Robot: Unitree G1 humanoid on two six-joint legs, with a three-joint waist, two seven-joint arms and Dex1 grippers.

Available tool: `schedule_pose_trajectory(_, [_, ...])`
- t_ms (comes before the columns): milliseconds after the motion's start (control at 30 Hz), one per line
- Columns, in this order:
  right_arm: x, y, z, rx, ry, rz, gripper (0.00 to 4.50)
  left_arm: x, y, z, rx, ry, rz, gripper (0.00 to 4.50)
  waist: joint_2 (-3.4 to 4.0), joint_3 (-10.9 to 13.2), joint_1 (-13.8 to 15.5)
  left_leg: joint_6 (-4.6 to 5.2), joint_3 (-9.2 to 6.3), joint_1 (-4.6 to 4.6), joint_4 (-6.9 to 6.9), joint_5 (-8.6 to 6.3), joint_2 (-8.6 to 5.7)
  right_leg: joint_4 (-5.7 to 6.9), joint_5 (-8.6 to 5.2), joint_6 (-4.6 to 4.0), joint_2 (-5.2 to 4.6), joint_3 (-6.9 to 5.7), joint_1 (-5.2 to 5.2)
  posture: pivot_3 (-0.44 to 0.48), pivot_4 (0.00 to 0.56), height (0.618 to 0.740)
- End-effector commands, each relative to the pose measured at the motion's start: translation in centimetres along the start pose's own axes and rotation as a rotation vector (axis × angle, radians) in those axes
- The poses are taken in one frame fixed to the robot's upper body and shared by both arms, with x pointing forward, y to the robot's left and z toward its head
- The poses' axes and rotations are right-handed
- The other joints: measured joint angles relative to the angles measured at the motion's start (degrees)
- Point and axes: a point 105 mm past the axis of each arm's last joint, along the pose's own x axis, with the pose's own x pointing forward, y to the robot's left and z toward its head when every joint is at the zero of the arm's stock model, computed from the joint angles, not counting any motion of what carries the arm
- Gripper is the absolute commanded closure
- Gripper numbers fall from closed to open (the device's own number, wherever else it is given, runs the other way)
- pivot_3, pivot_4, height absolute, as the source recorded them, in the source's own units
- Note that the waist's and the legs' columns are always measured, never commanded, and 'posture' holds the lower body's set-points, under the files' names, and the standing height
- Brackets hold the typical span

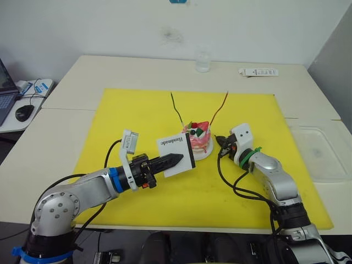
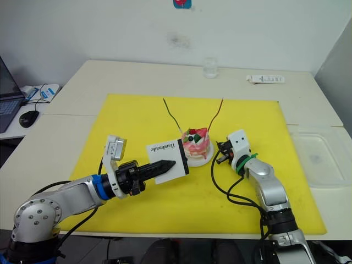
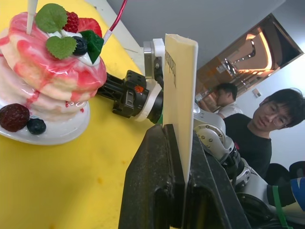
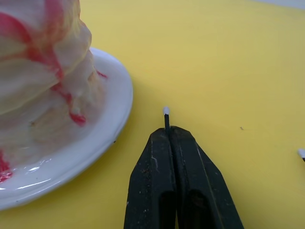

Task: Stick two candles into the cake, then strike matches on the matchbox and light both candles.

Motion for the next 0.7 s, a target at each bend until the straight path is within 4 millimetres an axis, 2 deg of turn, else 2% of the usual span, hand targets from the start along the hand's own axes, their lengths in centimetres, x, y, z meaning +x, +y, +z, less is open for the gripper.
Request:
schedule_pose_trajectory(33, [-2.1, -1.0, 1.5, -0.028, -0.030, -0.006, 4.48, 0.2, -1.0, 0.4, 0.016, -0.020, -0.038, 4.50, 0.00, 0.00, 0.31, 0.00, -0.03, -0.02, 0.00, 0.00, -0.02, -0.02, 0.00, 0.00, -0.01, -0.02, 0.00, 0.000, 0.150, 0.740])
schedule_pose_trajectory(233, [-6.5, -1.6, 1.8, -0.059, 0.028, 0.041, 4.48, 0.1, -1.2, -0.1, 0.005, 0.017, -0.061, 4.50, 0.01, 0.01, 0.17, 0.01, -0.06, -0.06, -0.02, -0.01, -0.03, -0.06, -0.01, 0.01, -0.02, -0.03, -0.02, 0.000, 0.150, 0.740])
schedule_pose_trajectory(300, [-7.2, -1.4, 1.8, -0.056, 0.042, 0.053, 4.48, 0.1, -1.2, -0.2, 0.005, 0.022, -0.066, 4.50, 0.01, 0.01, 0.13, 0.02, -0.06, -0.04, -0.03, -0.01, -0.01, -0.05, -0.02, 0.00, 0.01, -0.03, -0.02, 0.000, 0.150, 0.740])
schedule_pose_trajectory(567, [-10.1, -0.3, -0.7, -0.031, 0.137, 0.090, 4.48, 0.3, -1.5, -0.4, -0.004, 0.037, -0.087, 4.50, 0.01, 0.01, 0.06, 0.15, -0.09, -0.02, -0.01, -0.09, 0.02, -0.02, -0.10, 0.13, 0.06, -0.03, 0.00, 0.000, 0.150, 0.740])
schedule_pose_trajectory(700, [-10.3, -0.2, -1.5, -0.039, 0.150, 0.083, 4.48, 0.4, -1.6, -0.4, -0.004, 0.041, -0.091, 4.50, 0.01, 0.01, 0.02, 0.17, -0.09, 0.00, -0.01, -0.10, 0.02, -0.02, -0.14, 0.21, 0.07, -0.02, 0.00, 0.000, 0.150, 0.740])
